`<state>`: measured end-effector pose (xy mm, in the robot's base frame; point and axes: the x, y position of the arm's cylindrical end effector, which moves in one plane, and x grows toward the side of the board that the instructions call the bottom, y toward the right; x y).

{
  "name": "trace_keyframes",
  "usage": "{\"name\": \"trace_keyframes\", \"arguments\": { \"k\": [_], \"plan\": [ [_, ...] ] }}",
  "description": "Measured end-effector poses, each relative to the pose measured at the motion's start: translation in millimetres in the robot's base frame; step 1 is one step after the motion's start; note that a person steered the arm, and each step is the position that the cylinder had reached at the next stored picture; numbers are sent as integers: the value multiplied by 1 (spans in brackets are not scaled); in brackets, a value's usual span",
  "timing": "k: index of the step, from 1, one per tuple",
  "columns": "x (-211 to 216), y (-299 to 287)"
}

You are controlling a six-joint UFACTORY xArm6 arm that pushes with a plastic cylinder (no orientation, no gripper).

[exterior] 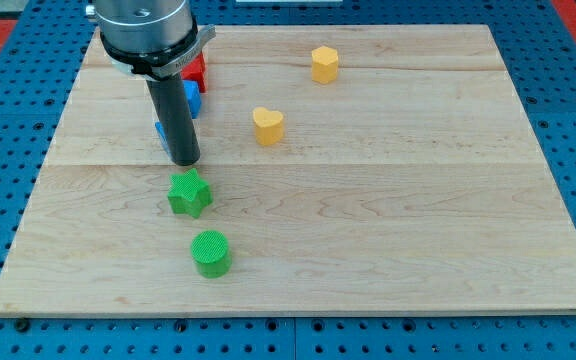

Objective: Push the blue triangle towards the bottom left side of the blue cube

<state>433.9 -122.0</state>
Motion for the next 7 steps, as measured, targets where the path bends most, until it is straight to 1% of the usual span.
{"name": "trace_keyframes", "arguments": {
  "k": [3, 5, 6, 7],
  "plan": [
    [-24, -11],
    [-28, -11],
    [-15, -11],
    [12, -11]
  ]
}}
